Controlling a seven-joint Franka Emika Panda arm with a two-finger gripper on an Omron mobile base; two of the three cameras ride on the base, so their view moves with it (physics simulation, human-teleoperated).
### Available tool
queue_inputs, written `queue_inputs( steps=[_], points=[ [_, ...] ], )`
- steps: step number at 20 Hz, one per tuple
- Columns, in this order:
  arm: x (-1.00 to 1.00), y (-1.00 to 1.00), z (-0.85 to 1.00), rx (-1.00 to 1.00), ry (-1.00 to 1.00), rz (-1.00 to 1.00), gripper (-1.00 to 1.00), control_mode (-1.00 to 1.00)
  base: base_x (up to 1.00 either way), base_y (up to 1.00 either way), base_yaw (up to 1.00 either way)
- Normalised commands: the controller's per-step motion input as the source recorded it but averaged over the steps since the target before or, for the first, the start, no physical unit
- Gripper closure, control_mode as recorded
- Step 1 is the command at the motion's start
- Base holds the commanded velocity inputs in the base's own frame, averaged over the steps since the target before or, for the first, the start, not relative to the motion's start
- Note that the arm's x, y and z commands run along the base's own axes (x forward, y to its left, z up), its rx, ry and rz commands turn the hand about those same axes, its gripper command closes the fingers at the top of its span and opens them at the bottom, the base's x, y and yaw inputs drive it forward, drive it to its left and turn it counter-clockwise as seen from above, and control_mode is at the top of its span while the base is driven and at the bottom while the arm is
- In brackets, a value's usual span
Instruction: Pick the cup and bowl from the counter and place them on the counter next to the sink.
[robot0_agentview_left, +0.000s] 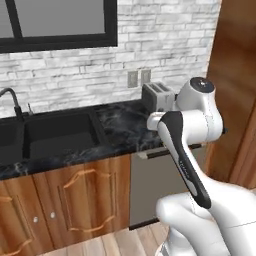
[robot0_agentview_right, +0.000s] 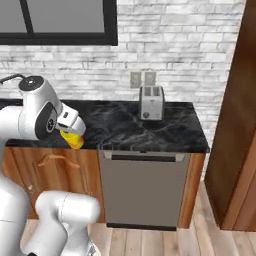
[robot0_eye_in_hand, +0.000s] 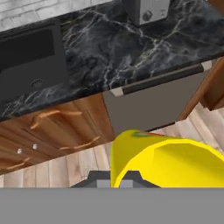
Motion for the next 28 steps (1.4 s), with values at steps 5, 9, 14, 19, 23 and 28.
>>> queue_inputs(
  steps=[5,9,14,19,23,28],
  points=[
    [0.0,0.0,0.0,0.0,0.0,0.0,1.0,1.0,1.0,0.73,0.0],
    [0.0,0.0,0.0,0.0,0.0,0.0,1.0,1.0,1.0,0.03,0.09],
    [0.0,0.0,0.0,0.0,0.0,0.0,1.0,1.0,0.14,-0.01,0.03],
    [0.0,0.0,0.0,0.0,0.0,0.0,1.0,1.0,0.0,0.0,0.0],
    [0.01,0.0,0.0,0.0,0.0,0.0,1.0,-1.0,0.0,0.0,0.0],
    [0.41,0.04,-0.23,0.0,0.0,0.01,1.0,-1.0,0.0,0.0,0.0]
  ],
)
